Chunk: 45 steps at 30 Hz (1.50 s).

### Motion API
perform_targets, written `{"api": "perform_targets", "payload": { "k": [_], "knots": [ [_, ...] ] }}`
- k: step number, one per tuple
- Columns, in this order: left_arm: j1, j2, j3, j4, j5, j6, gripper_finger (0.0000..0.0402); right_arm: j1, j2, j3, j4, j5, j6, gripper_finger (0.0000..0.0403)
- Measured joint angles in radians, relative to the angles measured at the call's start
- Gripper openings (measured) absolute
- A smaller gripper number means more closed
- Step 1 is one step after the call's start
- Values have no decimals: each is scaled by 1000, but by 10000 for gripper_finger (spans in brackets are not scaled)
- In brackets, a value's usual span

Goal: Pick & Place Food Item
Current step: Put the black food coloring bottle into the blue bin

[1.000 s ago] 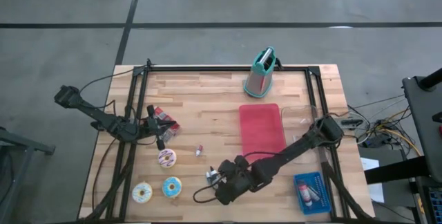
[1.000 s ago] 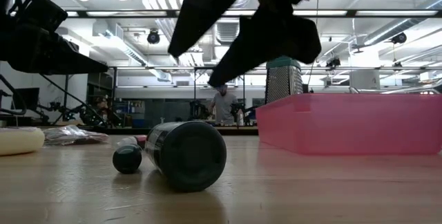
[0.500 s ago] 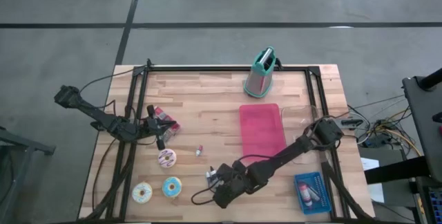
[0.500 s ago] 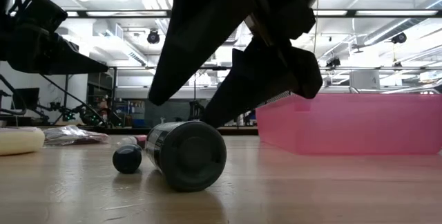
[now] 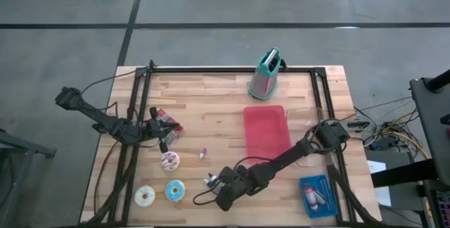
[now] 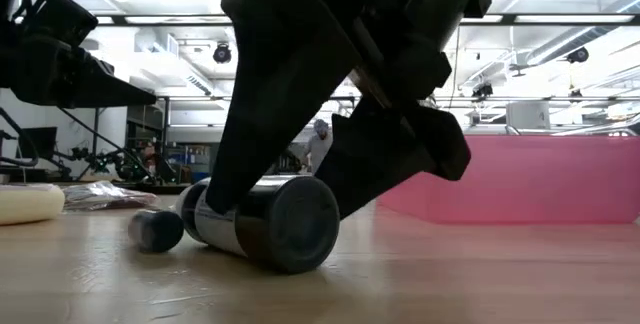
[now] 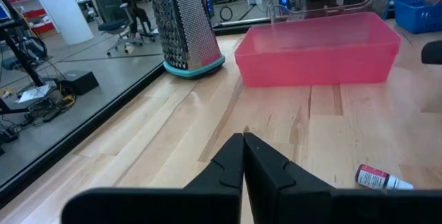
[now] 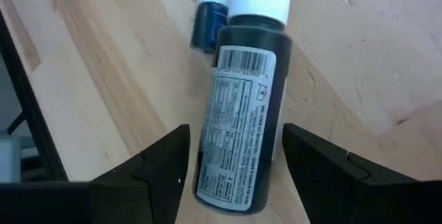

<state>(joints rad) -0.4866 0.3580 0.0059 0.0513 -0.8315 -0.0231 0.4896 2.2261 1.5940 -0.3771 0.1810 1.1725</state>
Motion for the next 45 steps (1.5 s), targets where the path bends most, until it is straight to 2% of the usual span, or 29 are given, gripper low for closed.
{"api": "perform_targets", "payload": {
  "k": [9,22,34,45],
  "knots": [
    [0,0,0,0,0,0,12,0,0,0,-2,-2,0,219],
    [0,1,0,0,0,0,12,0,0,0,-5,-3,12,148],
    [0,1,0,0,0,0,12,1,-6,0,-14,-1,11,144],
    [0,1,0,0,0,0,12,1,-72,-1,-44,83,-29,144]
  ]
}}
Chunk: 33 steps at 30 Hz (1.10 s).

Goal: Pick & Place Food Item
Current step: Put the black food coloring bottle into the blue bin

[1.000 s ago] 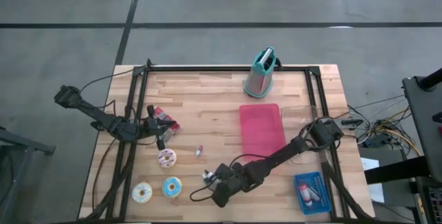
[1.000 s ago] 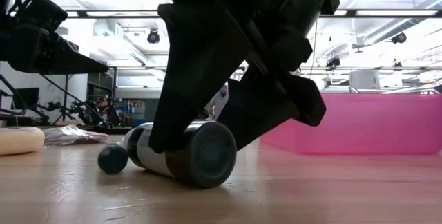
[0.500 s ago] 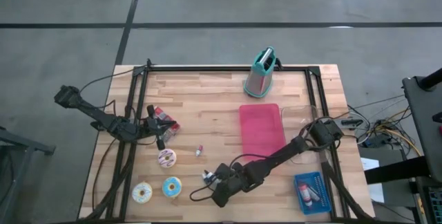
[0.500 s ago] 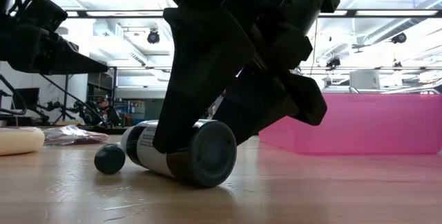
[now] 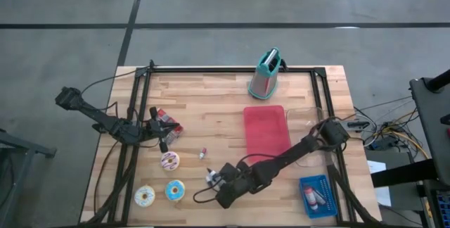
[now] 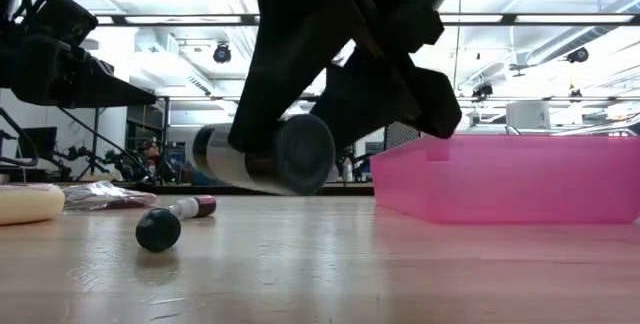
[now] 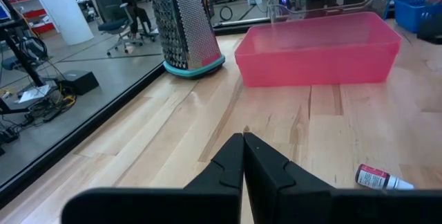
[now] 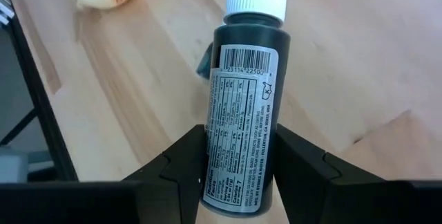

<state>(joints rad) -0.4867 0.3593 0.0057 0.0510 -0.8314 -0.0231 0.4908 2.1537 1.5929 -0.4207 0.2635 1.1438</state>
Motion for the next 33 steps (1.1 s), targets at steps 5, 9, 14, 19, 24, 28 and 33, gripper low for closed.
{"api": "perform_targets", "payload": {
  "k": [5,9,14,19,24,28,33],
  "knots": [
    [0,1,0,0,0,0,12,1,-50,1,-55,24,-2,144],
    [0,1,0,0,0,0,12,3,-91,0,-143,27,5,144],
    [0,5,0,0,-2,0,12,13,-162,2,-266,27,75,144],
    [0,13,0,-1,0,0,12,39,-232,0,-421,18,202,143],
    [0,11,0,0,0,0,12,83,-311,0,-543,19,319,144],
    [0,13,0,0,0,0,12,127,-375,0,-638,24,427,144],
    [0,17,0,0,0,0,12,189,-421,0,-784,71,619,144]
  ]
}}
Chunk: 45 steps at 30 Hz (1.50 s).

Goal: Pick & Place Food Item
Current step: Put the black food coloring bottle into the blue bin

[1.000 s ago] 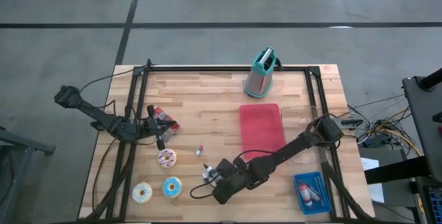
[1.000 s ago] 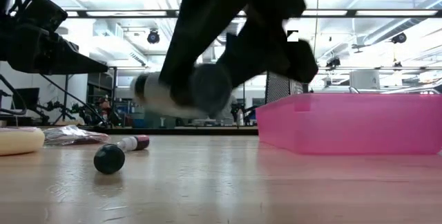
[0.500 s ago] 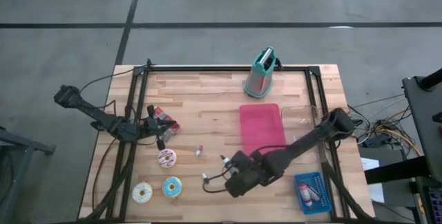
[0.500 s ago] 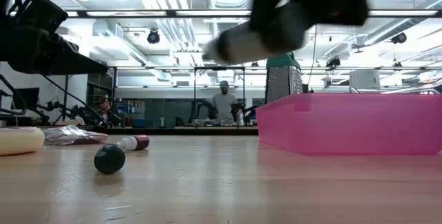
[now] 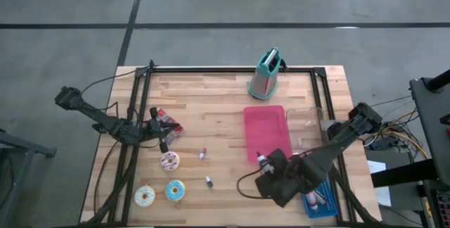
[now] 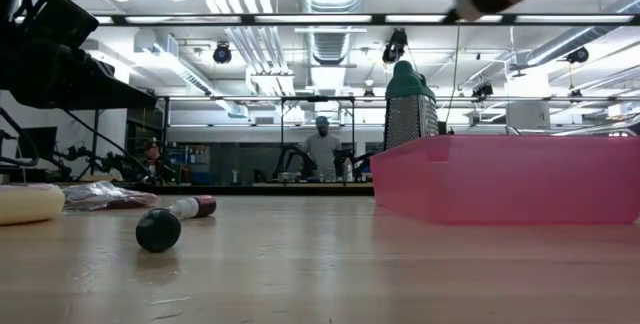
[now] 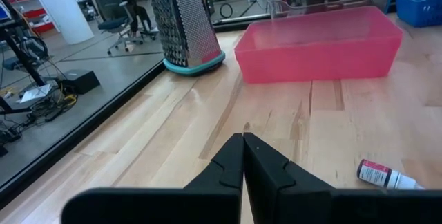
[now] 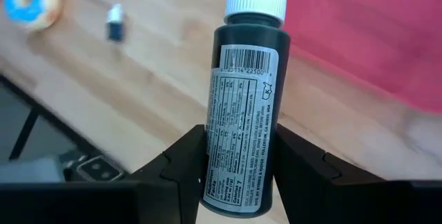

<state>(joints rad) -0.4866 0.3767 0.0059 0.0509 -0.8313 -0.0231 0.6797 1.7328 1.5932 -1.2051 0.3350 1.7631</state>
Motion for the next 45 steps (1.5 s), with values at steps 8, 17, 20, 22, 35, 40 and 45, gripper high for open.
{"api": "perform_targets", "payload": {
  "k": [8,17,20,22,35,40,45],
  "knots": [
    [0,0,0,0,0,0,12,99,2,0,-183,4,293,145],
    [0,0,0,0,0,0,12,251,3,0,-222,-51,457,146],
    [0,0,0,0,0,0,12,313,3,0,-239,-57,464,146],
    [0,0,0,0,0,0,12,348,3,0,-249,-56,465,146],
    [0,0,0,0,0,0,12,458,29,-31,-263,-257,691,163],
    [0,0,0,0,0,0,12,483,72,-34,-264,-314,691,165],
    [0,0,0,0,0,0,12,508,114,-34,-258,-328,690,165]
  ]
}}
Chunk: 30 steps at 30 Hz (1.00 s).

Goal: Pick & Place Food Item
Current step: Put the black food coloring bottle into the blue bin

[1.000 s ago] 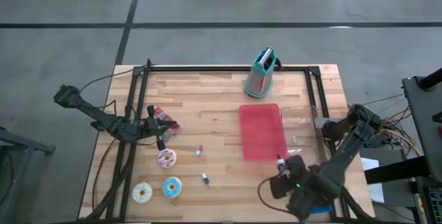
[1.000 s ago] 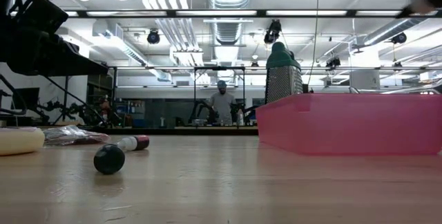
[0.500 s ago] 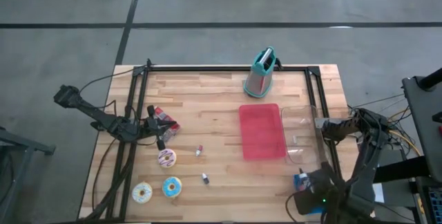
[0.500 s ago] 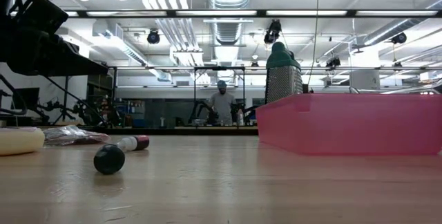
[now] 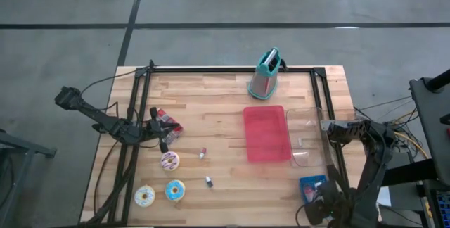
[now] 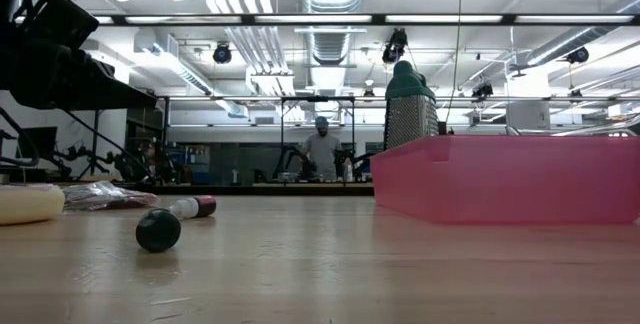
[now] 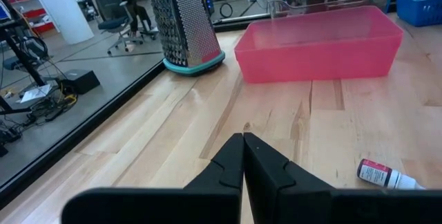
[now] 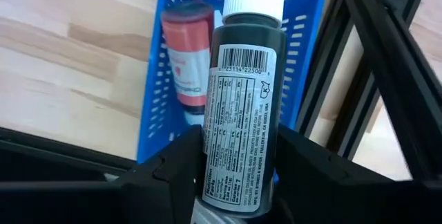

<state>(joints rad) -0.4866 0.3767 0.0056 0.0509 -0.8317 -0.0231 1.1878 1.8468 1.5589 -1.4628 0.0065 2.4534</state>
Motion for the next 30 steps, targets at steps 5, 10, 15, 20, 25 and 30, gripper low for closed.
{"api": "perform_targets", "payload": {
  "k": [5,10,15,20,25,30],
  "knots": [
    [0,0,0,0,0,0,12,4,39,0,-10,-26,-18,169],
    [0,0,0,0,-1,0,12,3,63,-1,-16,-49,-23,167],
    [0,0,0,0,-1,0,12,3,82,3,-19,-49,-27,171],
    [0,0,0,0,0,0,12,3,99,4,-26,-49,-39,175],
    [0,0,0,0,0,0,12,3,116,2,-26,-49,-82,176],
    [0,0,0,0,0,0,12,3,117,1,-25,-53,-85,176]
  ]
}}
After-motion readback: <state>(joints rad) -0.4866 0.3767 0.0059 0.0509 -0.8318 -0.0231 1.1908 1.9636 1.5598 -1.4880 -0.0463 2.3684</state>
